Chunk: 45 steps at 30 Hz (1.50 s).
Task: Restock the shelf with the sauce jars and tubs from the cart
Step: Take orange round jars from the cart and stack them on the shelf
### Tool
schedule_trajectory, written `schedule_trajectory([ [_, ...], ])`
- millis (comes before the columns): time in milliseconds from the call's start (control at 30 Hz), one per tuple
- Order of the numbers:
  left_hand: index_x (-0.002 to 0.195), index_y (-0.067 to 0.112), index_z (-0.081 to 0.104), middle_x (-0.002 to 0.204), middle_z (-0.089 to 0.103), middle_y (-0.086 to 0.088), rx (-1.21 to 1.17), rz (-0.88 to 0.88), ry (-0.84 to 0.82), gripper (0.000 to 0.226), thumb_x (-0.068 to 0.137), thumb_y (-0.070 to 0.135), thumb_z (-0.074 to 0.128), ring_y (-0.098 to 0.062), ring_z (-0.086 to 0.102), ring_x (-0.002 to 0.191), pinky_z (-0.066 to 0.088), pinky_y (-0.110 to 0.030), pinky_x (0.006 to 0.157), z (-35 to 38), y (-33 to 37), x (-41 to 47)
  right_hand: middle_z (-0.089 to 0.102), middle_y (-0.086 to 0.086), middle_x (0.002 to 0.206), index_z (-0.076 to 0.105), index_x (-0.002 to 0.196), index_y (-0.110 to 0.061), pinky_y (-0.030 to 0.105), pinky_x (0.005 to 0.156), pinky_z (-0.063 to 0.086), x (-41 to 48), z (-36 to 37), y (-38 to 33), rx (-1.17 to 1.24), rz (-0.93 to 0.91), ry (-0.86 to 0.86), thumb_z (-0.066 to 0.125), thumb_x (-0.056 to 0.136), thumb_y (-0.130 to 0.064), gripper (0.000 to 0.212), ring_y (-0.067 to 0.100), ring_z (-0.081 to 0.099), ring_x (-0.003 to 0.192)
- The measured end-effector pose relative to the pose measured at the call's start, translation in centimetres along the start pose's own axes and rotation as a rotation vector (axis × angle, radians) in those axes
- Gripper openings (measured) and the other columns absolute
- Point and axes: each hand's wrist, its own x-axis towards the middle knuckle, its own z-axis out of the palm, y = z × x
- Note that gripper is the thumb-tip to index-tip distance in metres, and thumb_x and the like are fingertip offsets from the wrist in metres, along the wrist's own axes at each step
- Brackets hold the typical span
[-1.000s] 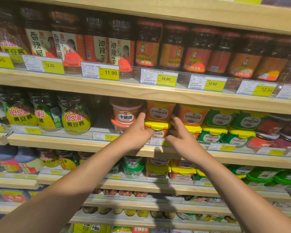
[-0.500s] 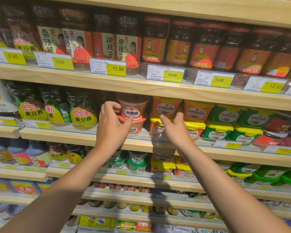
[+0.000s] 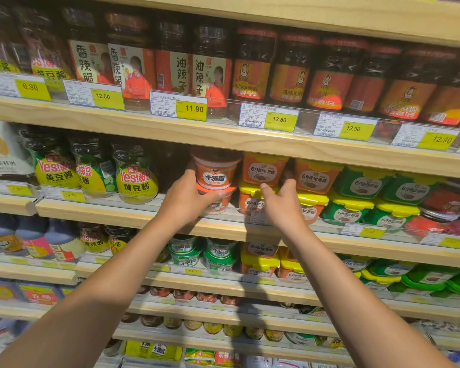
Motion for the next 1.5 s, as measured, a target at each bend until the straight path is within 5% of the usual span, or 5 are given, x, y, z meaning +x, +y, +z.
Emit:
schedule_trajectory([
  [167, 0.123, 0.017, 0.048, 0.113, 0.047, 0.002, -0.028, 0.237, 0.519, 0.047, 0.084, 0.031, 0.068, -0.016, 0.055, 0.088, 0.052, -0.040, 0.074, 0.9, 1.2, -3.9, 0.056, 0.009, 0.114, 0.042, 0.109, -0.013, 0.046, 0.089, 0.050, 0.4, -0.4, 0.4, -0.142, -0.067, -0.017, 0.047, 0.101, -0.037, 0.026, 0.026, 0.056, 0.103],
  [467, 0.127, 0.033, 0.034, 0.122, 0.059, -0.004, -0.078, 0.108, -0.204, 0.046, 0.085, 0.027, 0.051, -0.026, 0.071, 0.090, 0.060, -0.052, 0.075, 4.5, 5.8, -3.8, 0.061, 0.007, 0.090, 0.048, 0.095, -0.014, 0.035, 0.064, 0.044, 0.6, -0.1, 1.6, -0.509, -0.267, 0.183, 0.040, 0.104, -0.030, 0.020, 0.029, 0.061, 0.083],
  [900, 0.131, 0.039, 0.047, 0.125, 0.051, 0.019, -0.254, 0.223, -0.021, 0.052, 0.091, 0.006, 0.051, -0.002, 0.057, 0.099, 0.053, -0.041, 0.089, 6.9, 6.6, -7.4, 0.058, -0.011, 0.119, 0.059, 0.123, -0.027, 0.004, 0.080, 0.042, -1.9, -6.1, 3.8, -0.048, -0.304, 0.184, 0.056, 0.092, -0.018, 0.032, -0.017, 0.051, 0.097],
  [1133, 0.159, 0.026, 0.019, 0.164, 0.024, 0.008, -0.167, 0.081, -0.210, 0.070, 0.096, 0.004, 0.042, -0.013, 0.032, 0.147, 0.041, -0.043, 0.113, 10.3, 12.5, -5.8, 0.040, 0.001, 0.142, 0.033, 0.148, -0.014, 0.027, 0.090, 0.034, -0.1, -11.3, 5.7, -0.169, -0.198, 0.019, 0.055, 0.095, -0.022, 0.058, 0.007, 0.040, 0.105],
  [1500, 0.142, 0.014, 0.039, 0.128, 0.060, -0.012, -0.152, -0.209, -0.062, 0.057, 0.087, 0.005, 0.044, -0.035, 0.058, 0.111, 0.047, -0.037, 0.083, 13.6, 17.4, -5.5, 0.052, 0.008, 0.117, 0.042, 0.117, -0.018, 0.035, 0.081, 0.042, 2.6, -14.0, 5.9, -0.112, -0.185, -0.328, 0.051, 0.091, -0.014, 0.027, 0.026, 0.053, 0.102],
])
